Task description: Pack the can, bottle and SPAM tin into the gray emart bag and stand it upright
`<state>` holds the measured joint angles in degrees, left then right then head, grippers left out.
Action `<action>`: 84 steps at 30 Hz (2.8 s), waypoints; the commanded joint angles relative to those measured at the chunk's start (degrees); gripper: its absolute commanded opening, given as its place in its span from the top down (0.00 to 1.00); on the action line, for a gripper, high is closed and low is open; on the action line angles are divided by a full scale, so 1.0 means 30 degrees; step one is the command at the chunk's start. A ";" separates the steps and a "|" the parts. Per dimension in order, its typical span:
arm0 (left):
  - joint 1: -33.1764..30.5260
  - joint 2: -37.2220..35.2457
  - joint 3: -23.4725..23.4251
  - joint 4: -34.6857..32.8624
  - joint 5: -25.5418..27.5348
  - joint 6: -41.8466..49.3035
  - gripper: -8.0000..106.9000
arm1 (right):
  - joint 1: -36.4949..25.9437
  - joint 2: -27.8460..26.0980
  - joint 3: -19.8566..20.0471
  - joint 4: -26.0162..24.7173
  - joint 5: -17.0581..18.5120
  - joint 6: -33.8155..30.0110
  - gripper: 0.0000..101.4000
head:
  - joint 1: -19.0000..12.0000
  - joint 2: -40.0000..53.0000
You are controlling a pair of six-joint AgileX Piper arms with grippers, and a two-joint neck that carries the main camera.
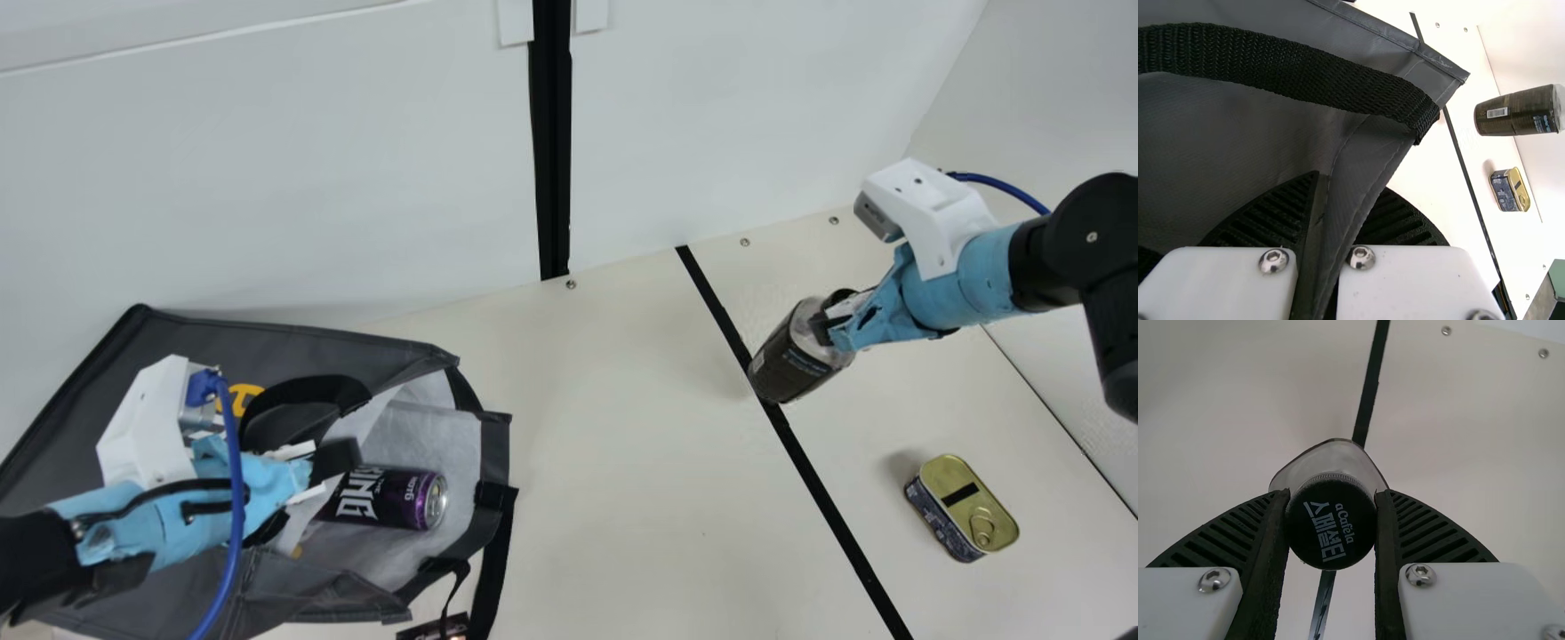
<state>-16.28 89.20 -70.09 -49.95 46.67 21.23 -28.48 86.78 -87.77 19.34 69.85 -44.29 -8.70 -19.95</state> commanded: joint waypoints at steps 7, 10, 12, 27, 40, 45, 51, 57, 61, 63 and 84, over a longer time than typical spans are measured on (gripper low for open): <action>0.0000 0.0000 0.0000 0.0000 0.0000 0.0000 1.00 | 0.0852 -0.1221 0.1155 0.0332 0.0016 -0.0758 1.00 | -0.0433 -0.0016; 0.0000 0.0000 0.0000 0.0000 0.0000 0.0000 1.00 | 0.1243 -0.1646 0.1502 0.0422 0.0016 -0.0883 1.00 | -0.0433 -0.0016; 0.0000 0.0000 0.0000 0.0000 0.0000 0.0000 1.00 | 0.1542 -0.1919 0.1713 0.0473 0.0016 -0.0908 1.00 | -0.0433 -0.0016; 0.0000 0.0000 0.0000 0.0000 0.0000 0.0000 1.00 | 0.4288 -0.3965 0.3607 0.0929 0.0016 -0.0484 1.00 | -0.0433 -0.0016; 0.0000 0.0000 0.0000 0.0000 0.0000 0.0000 1.00 | 0.7286 -0.5238 0.5092 0.1203 0.0016 0.0214 1.00 | -0.0433 -0.0016; 0.0000 0.0000 0.0000 0.0000 0.0000 0.0000 1.00 | 0.8603 -0.5511 0.5645 0.1341 0.0016 0.0106 1.00 | -0.0433 -0.0016; 0.0000 0.0000 0.0000 0.0000 0.0000 0.0000 1.00 | 0.9883 -0.5775 0.6214 0.1541 0.0016 -0.0267 1.00 | -0.0433 -0.0016; 0.0000 0.0000 0.0000 0.0000 0.0000 0.0000 1.00 | 1.0583 -0.5989 0.6683 0.1919 0.0016 -0.0798 1.00 | -0.0433 -0.0016; 0.0000 0.0000 0.0000 0.0000 0.0000 0.0000 1.00 | 1.0849 -0.6096 0.6851 0.2281 0.0016 -0.1178 1.00 | -0.0433 -0.0016; 0.0000 0.0000 0.0000 0.0000 0.0000 0.0000 1.00 | 1.0946 -0.6167 0.6870 0.2536 0.0016 -0.1394 1.00 | -0.0433 -0.0016; 0.0000 0.0000 0.0000 0.0000 0.0000 0.0000 1.00 | 1.1035 -0.6781 0.5763 0.6185 0.0016 -0.2808 1.00 | -0.0433 -0.0016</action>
<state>-16.28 89.20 -70.09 -49.95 46.67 21.23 4.79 66.40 -70.35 37.28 69.92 -52.64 -8.70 -19.86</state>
